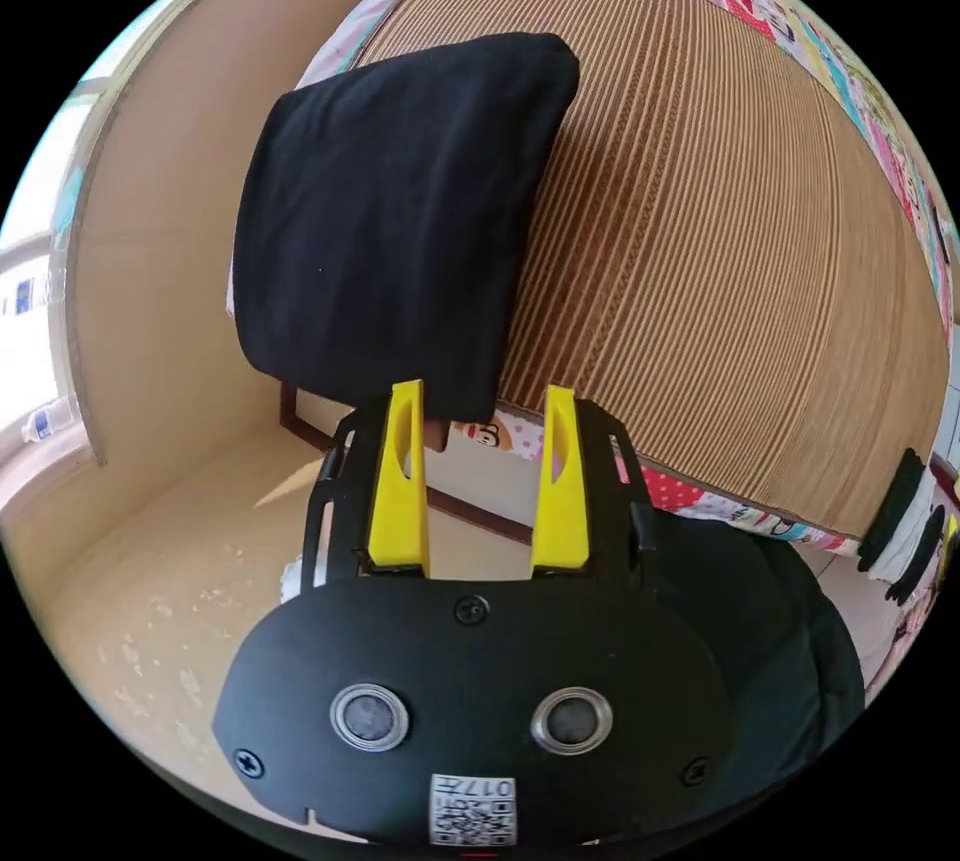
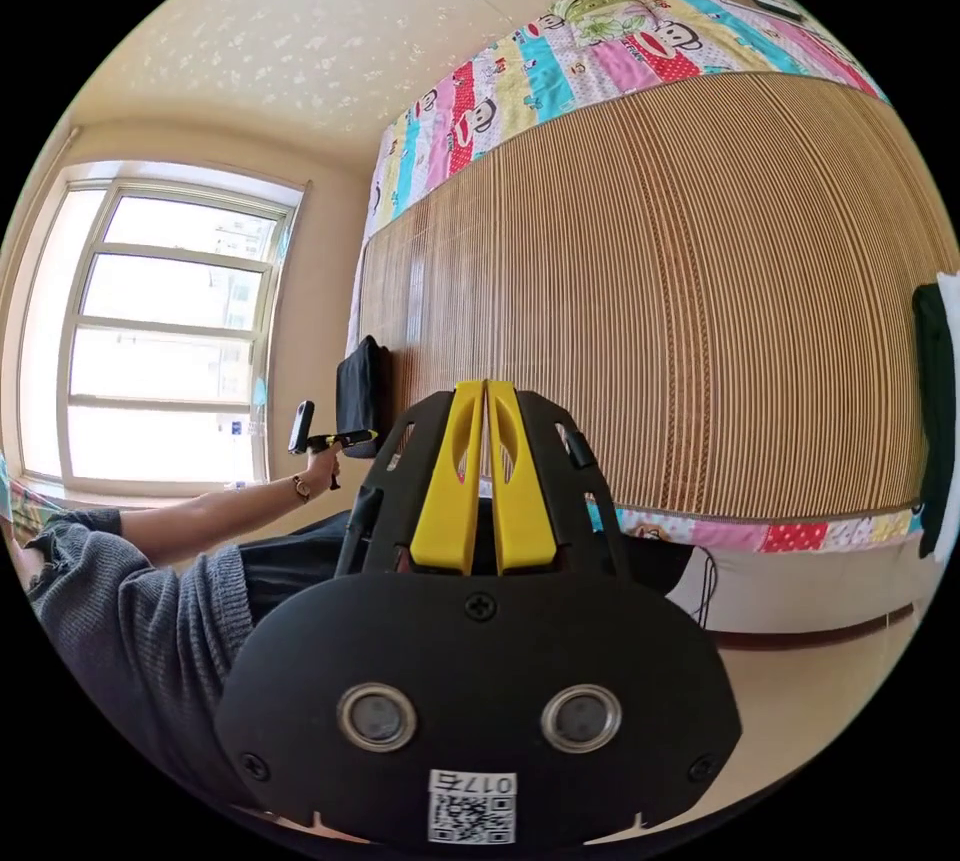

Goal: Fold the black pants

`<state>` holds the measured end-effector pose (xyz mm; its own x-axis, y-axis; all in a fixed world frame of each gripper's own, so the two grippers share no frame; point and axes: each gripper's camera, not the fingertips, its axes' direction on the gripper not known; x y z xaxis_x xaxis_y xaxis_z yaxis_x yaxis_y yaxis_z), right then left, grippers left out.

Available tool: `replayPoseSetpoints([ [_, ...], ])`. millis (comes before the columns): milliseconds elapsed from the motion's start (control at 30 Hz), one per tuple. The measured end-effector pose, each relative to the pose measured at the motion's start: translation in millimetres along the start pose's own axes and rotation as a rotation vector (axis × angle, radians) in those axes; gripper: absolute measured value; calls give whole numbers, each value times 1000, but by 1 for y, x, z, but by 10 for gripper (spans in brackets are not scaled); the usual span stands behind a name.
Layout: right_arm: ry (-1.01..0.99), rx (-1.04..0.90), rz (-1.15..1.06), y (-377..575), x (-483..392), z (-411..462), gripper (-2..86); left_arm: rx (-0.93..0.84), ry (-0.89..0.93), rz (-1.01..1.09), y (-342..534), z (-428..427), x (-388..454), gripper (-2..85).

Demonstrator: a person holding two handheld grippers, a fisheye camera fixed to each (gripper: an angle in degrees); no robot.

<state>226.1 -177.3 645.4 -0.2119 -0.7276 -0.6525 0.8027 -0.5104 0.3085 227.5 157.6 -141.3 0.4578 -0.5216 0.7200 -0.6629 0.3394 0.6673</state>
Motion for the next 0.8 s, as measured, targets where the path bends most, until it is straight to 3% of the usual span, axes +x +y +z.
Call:
replayPoseSetpoints([
  [267,134,14,122,48,14,-27,4,-78,-101,2,-8,27,-5,121],
  [333,125,47,128,50,18,-35,4,-58,-32,7,2,21,-25,91],
  [533,65,108,86,42,28,-40,4,17,629,-7,49,-14,-155,48],
  [667,-32,107,21,28,38,-39,5,390,1135,137,100,-89,-245,47],
  [800,-115,73,-79,9,43,-49,6,715,1284,388,151,-178,-267,47],
])
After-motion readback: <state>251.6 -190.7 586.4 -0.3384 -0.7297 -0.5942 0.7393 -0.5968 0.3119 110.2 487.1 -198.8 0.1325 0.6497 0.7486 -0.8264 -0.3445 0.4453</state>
